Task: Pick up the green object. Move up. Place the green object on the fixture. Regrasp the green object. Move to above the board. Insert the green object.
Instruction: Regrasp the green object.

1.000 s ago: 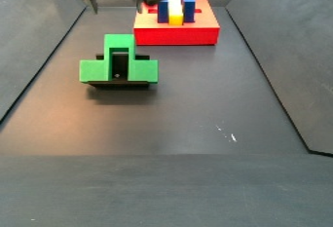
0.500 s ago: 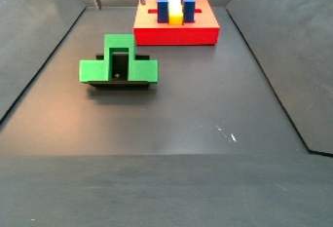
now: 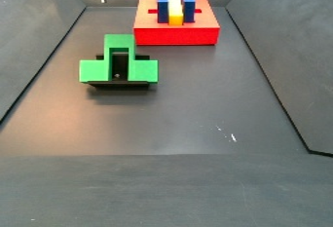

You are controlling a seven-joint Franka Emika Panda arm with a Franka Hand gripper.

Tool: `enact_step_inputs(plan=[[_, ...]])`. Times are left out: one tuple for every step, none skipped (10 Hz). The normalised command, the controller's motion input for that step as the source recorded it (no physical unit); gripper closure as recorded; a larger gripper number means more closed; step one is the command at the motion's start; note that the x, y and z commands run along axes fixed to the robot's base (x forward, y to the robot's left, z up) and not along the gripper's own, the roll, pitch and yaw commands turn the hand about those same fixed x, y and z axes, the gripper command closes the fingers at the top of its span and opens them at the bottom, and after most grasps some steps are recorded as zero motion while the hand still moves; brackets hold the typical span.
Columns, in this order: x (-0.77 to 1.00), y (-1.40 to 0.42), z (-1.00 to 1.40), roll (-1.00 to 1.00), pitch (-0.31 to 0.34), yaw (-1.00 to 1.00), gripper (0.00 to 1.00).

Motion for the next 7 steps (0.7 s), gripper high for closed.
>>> enact_step_inputs(plan=[[0.28,-0.18,0.13,0.57,0.146,0.49,0.00],[0.66,-0.43,0.34,-0.05,-0.051,-0.01,0.00],[0.79,-0.34,0.33,-0.17,-0.120,-0.11,0.00],[0.79,-0.21,-0.10,0.00,-0.357,-0.08,0.00],[0.74,-0.32,-0.33,0.22,-0.394,-0.14,0.00],[0.12,-0.35,-0.20,0.33,-0.937,-0.10,0.00],[0.10,-0.37,0.04,0.46,-1.000,0.00,0.00]])
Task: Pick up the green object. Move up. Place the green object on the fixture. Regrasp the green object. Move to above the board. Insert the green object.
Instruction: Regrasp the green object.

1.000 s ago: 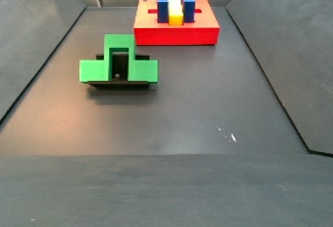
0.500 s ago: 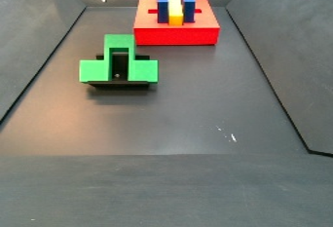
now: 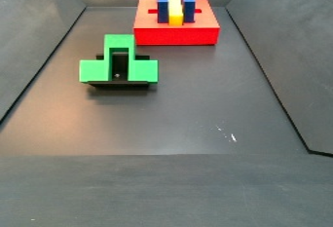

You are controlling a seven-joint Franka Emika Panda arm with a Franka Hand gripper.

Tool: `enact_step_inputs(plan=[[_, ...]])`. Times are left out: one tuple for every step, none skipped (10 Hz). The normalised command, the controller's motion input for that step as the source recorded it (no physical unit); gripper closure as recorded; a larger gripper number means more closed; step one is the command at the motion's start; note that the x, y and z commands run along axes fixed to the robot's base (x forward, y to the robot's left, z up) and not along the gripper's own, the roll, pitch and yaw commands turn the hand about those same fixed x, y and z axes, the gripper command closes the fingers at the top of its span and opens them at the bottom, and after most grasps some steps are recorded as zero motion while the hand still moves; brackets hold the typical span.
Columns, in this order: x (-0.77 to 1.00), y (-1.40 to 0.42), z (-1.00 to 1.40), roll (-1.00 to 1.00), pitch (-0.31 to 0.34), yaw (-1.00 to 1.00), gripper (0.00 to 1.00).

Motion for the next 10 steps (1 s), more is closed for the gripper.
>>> enact_step_inputs(plan=[[0.24,-0.54,0.00,0.55,-1.000,0.00,0.00],[0.34,-0.60,-0.05,0.47,-0.977,-0.07,0.00],[0.29,-0.49,0.00,0.93,-0.771,-0.25,0.00],[0.35,-0.35,0.03,1.00,-0.689,-0.22,0.00],[0.44,-0.25,0.02,1.00,-0.660,-0.14,0.00],[0.40,-0.15,0.00,1.00,-0.580,-0.05,0.00],[0.33,0.22,-0.09,0.73,-0.083,0.00,0.00],[-0.04,0.63,-0.29,0.00,0.063,0.00,0.00],[0.00,0.33,-0.55,-0.03,0.114,0.50,0.00],[0.00,0.00,-0.42,0.09,0.260,0.96,0.00]])
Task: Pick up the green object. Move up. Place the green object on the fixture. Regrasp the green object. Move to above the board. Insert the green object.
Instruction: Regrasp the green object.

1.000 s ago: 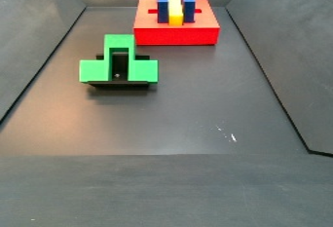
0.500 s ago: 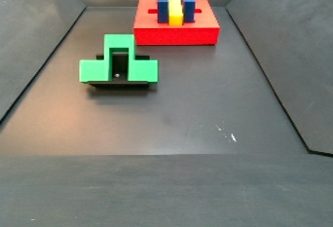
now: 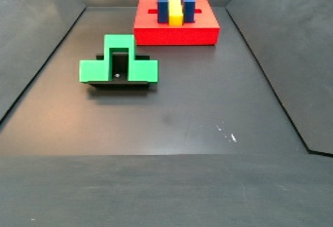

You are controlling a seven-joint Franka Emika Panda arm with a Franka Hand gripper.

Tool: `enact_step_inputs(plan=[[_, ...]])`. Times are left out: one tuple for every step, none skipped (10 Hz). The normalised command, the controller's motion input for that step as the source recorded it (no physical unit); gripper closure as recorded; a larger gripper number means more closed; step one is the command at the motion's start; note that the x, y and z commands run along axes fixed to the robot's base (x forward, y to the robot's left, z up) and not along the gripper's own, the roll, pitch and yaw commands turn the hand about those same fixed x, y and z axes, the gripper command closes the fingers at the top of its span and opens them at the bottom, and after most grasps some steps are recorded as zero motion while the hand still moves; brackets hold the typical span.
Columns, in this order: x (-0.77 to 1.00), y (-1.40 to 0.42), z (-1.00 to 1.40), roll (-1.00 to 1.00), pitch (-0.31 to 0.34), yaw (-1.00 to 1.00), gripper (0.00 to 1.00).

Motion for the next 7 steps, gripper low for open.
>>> enact_step_inputs(plan=[[0.00,0.00,-0.34,0.10,0.426,0.89,0.00],[0.00,0.00,-0.25,0.33,0.497,0.79,0.00],[0.00,0.05,0.00,0.68,0.623,0.63,0.00],[0.16,0.13,0.04,0.83,0.869,0.39,0.00],[0.39,0.00,0.00,0.69,0.894,-0.08,0.00],[0.32,0.00,-0.01,0.49,0.954,-0.14,0.00],[0.19,-0.05,-0.11,0.15,0.986,-0.23,0.00]])
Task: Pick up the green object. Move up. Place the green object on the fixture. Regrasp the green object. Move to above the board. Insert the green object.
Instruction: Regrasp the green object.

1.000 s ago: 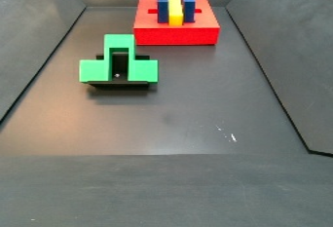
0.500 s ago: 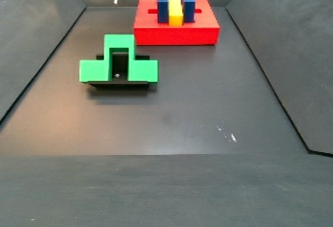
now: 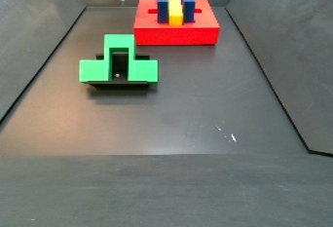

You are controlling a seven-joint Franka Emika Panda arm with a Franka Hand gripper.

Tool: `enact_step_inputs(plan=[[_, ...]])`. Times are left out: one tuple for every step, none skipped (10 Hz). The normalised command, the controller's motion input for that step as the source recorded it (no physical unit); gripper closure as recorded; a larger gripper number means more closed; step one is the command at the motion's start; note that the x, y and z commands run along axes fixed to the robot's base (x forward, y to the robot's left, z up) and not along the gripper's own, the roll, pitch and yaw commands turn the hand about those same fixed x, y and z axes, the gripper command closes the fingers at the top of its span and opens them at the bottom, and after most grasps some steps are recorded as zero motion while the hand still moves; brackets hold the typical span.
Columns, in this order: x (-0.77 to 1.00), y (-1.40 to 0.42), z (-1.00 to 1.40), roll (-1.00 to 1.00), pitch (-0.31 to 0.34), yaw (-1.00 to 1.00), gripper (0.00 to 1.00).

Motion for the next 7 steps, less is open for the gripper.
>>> enact_step_inputs(plan=[[0.05,0.00,-0.28,0.00,0.869,-0.19,0.00],[0.05,0.01,-0.26,0.00,0.891,-0.17,0.00],[0.03,0.00,-0.27,0.00,0.706,-0.01,0.00],[0.00,0.00,-0.29,-0.03,0.494,0.00,0.00],[0.00,0.01,-0.11,-0.06,0.000,0.02,0.00],[-0.01,0.18,-0.27,-0.15,-0.154,0.13,0.00],[-0.09,0.30,-0.13,-0.08,-0.080,0.26,0.00]])
